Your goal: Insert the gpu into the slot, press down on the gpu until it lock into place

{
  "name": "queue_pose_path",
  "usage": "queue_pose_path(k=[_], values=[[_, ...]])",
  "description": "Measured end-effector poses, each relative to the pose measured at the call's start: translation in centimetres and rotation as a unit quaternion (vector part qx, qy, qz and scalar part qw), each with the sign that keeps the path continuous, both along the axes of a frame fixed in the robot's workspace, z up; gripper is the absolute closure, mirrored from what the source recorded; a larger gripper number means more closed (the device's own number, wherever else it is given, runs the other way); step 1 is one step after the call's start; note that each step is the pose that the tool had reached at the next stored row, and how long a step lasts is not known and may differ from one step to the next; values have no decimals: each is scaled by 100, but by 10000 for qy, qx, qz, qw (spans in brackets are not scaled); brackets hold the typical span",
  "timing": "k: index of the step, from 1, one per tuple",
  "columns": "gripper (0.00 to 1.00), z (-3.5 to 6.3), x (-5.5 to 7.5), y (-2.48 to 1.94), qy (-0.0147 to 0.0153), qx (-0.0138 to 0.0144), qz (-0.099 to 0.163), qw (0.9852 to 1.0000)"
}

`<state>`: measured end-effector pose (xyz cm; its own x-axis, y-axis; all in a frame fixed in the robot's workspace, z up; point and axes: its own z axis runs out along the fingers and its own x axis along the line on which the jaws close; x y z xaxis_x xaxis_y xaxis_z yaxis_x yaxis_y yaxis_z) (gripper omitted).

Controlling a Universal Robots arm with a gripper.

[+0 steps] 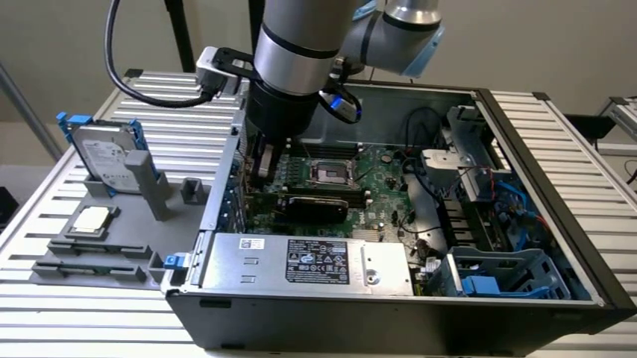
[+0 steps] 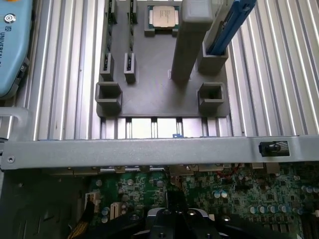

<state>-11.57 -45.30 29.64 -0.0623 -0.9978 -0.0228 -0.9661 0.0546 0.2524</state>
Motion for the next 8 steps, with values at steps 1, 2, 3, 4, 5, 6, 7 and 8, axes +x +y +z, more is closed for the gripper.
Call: queue_pose_path(k=[1,2,3,4,5,6,7,8], values=[[89,0,0,0,30,-5,-20,10000],[89,0,0,0,57,-11,-40,10000],[89,0,0,0,83,-19,-60,9999],[89,0,0,0,104,-28,-81,9999],[89,0,-1,0,122,-43,-102,9999],[89,0,-1,0,137,-57,-122,9998],[89,0,0,0,149,-69,-143,9998],[89,-1,0,0,155,-83,-168,9997]])
